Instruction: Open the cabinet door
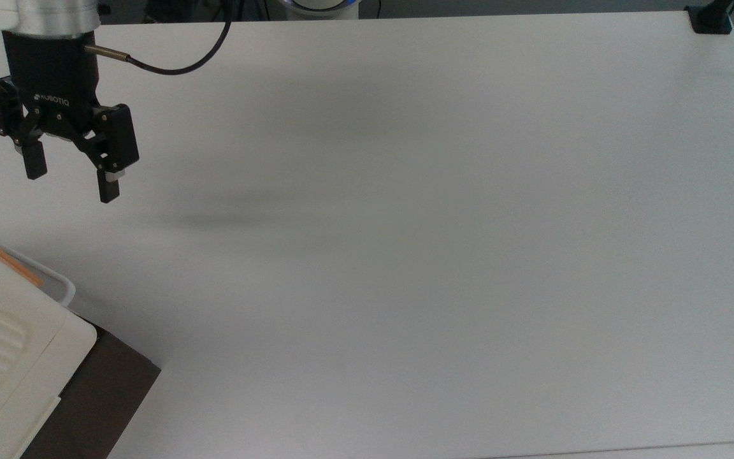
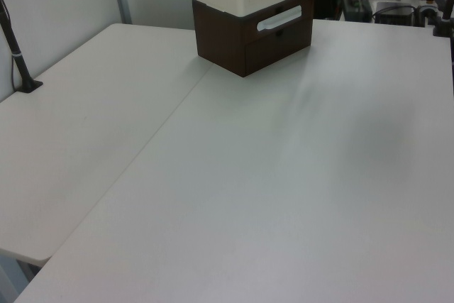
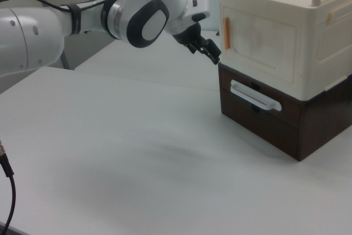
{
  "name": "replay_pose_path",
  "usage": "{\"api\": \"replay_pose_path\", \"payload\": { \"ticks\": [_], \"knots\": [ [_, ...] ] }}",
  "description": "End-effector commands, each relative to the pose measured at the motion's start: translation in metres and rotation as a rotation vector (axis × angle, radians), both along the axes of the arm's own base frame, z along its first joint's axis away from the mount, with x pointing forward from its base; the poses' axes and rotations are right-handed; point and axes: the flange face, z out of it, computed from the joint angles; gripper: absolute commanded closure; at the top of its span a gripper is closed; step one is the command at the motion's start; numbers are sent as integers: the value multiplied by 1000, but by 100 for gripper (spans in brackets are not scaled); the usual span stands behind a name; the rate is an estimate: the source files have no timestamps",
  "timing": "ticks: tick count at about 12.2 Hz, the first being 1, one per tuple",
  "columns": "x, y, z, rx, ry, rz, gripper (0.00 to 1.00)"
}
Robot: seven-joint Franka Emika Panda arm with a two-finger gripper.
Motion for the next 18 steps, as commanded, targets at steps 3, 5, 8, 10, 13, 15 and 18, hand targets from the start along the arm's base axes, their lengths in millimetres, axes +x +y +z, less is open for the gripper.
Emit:
{"api": "replay_pose_path", "payload": {
  "ticks": [3,5,8,10,13,15,18],
  "knots": [
    [12,-4,4,-49,-150,-18,0],
    [23,-5,5,-83,-244,-25,0],
    [31,-8,0,-131,-378,-36,0],
    [42,-10,-12,-147,-411,-40,0],
    [54,-8,-22,-138,-426,-55,0],
    [54,-11,-21,-139,-428,-59,16],
    [52,-12,-16,-126,-439,-77,44]
  ]
}}
